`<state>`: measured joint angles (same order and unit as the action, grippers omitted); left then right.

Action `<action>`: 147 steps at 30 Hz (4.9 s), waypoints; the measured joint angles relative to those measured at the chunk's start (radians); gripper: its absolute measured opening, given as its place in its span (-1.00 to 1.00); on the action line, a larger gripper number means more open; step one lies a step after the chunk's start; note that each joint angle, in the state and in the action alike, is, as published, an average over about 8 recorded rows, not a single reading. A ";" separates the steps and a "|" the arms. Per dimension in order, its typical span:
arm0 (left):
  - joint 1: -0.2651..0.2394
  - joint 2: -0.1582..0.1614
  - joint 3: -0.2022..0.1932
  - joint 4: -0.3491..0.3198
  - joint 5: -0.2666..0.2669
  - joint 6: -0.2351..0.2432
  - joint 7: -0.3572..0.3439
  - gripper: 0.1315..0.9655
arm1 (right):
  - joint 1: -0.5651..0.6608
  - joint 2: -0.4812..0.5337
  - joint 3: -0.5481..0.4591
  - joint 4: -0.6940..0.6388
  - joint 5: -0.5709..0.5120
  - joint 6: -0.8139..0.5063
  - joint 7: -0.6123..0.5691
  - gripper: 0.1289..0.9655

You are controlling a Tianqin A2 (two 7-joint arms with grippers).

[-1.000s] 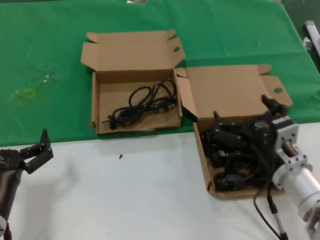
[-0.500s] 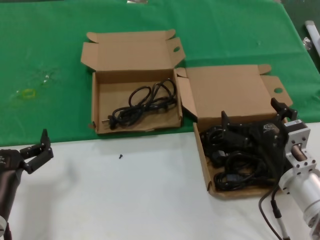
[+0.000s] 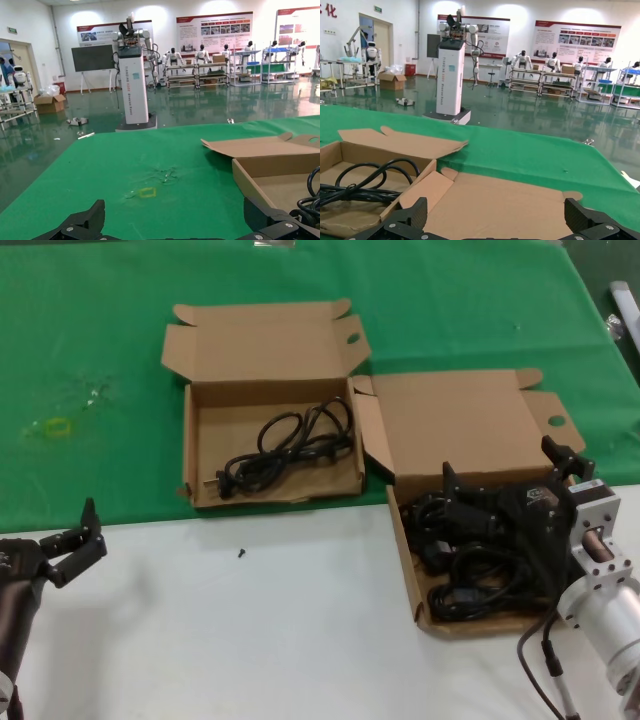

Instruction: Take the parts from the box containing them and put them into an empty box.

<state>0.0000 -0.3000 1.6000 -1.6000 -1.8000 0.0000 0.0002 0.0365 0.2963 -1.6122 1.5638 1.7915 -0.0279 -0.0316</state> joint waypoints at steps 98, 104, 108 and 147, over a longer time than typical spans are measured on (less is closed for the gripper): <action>0.000 0.000 0.000 0.000 0.000 0.000 0.000 1.00 | 0.000 0.000 0.000 0.000 0.000 0.000 0.000 1.00; 0.000 0.000 0.000 0.000 0.000 0.000 0.000 1.00 | 0.000 0.000 0.000 0.000 0.000 0.000 0.000 1.00; 0.000 0.000 0.000 0.000 0.000 0.000 0.000 1.00 | 0.000 0.000 0.000 0.000 0.000 0.000 0.000 1.00; 0.000 0.000 0.000 0.000 0.000 0.000 0.000 1.00 | 0.000 0.000 0.000 0.000 0.000 0.000 0.000 1.00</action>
<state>0.0000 -0.3000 1.6000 -1.6000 -1.8000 0.0000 0.0000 0.0365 0.2963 -1.6122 1.5638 1.7915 -0.0279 -0.0317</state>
